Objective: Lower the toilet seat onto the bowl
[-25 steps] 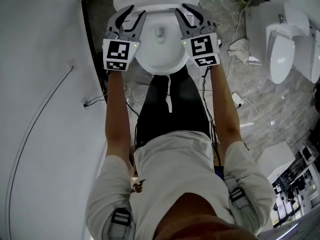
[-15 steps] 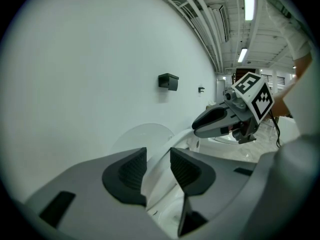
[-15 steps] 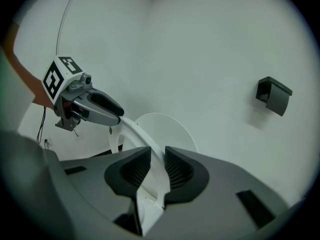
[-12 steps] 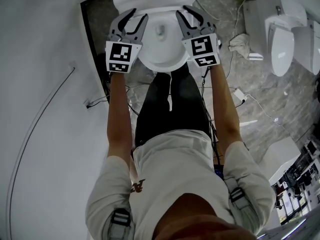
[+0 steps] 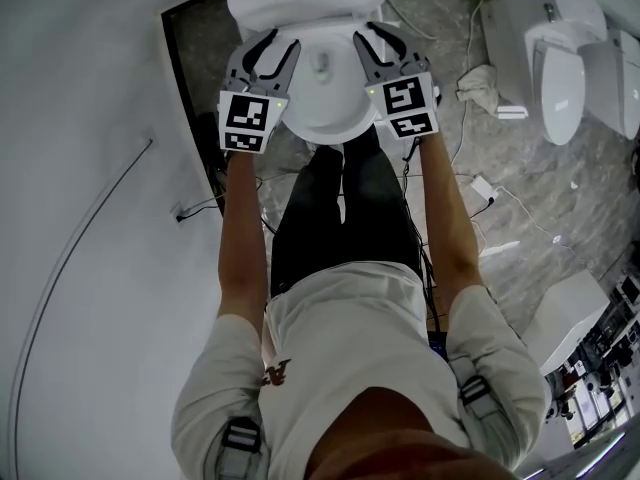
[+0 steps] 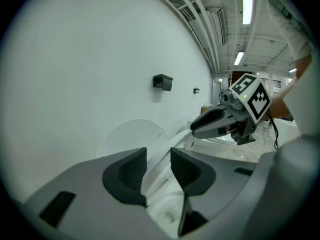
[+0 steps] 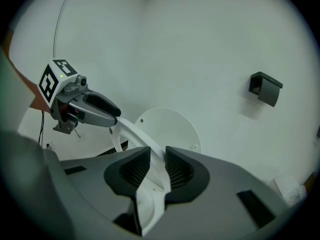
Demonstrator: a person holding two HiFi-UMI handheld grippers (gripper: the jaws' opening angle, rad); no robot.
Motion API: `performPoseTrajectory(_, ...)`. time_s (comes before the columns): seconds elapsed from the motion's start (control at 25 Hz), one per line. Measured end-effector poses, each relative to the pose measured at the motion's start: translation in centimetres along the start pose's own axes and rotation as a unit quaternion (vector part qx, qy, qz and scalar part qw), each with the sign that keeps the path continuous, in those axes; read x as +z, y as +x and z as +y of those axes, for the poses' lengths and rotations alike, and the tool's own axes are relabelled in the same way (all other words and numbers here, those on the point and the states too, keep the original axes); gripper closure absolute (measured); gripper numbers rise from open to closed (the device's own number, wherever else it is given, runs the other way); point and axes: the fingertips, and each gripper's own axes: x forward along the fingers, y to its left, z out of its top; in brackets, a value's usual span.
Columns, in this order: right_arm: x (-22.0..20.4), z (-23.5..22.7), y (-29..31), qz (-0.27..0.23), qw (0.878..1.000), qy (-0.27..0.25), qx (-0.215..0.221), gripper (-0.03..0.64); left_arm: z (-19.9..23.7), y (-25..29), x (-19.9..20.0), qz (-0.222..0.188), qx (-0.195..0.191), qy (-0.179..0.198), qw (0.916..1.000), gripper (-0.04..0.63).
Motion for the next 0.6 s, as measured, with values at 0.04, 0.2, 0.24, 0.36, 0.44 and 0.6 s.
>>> performPoseTrajectory(0.04, -0.2, 0.2, -0.1, 0.001, 1.000, 0.001, -0.001, 0.509, -0.2, -0.2, -0.2, 0.000, -0.001, -0.001, 1.0000, 0.449)
performPoseTrajectory(0.2, -1.1, 1.0, -0.7, 0.008, 1.000, 0.005, -0.005, 0.508, -1.1, -0.8, -1.0, -0.001, -0.006, -0.003, 1.0000, 0.448)
performPoseTrajectory(0.24, -1.3, 1.2, -0.9, 0.010, 1.000, 0.006, -0.005, 0.508, -1.3, -0.9, -1.2, -0.001, -0.007, -0.004, 1.0000, 0.448)
performPoseTrajectory(0.36, -1.8, 1.5, -1.4, 0.014, 1.000, 0.011, -0.007, 0.508, -1.9, -1.3, -1.4, 0.000, -0.013, -0.006, 0.9999, 0.448)
performPoseTrajectory(0.44, -2.0, 1.6, -1.6, 0.017, 1.000, 0.014, -0.009, 0.508, -2.2, -1.4, -1.5, -0.001, -0.016, -0.009, 0.9998, 0.448)
performPoseTrajectory(0.6, -2.5, 1.9, -2.1, 0.022, 1.000, 0.019, -0.011, 0.508, -2.7, -1.7, -1.7, -0.003, -0.021, -0.014, 0.9997, 0.448)
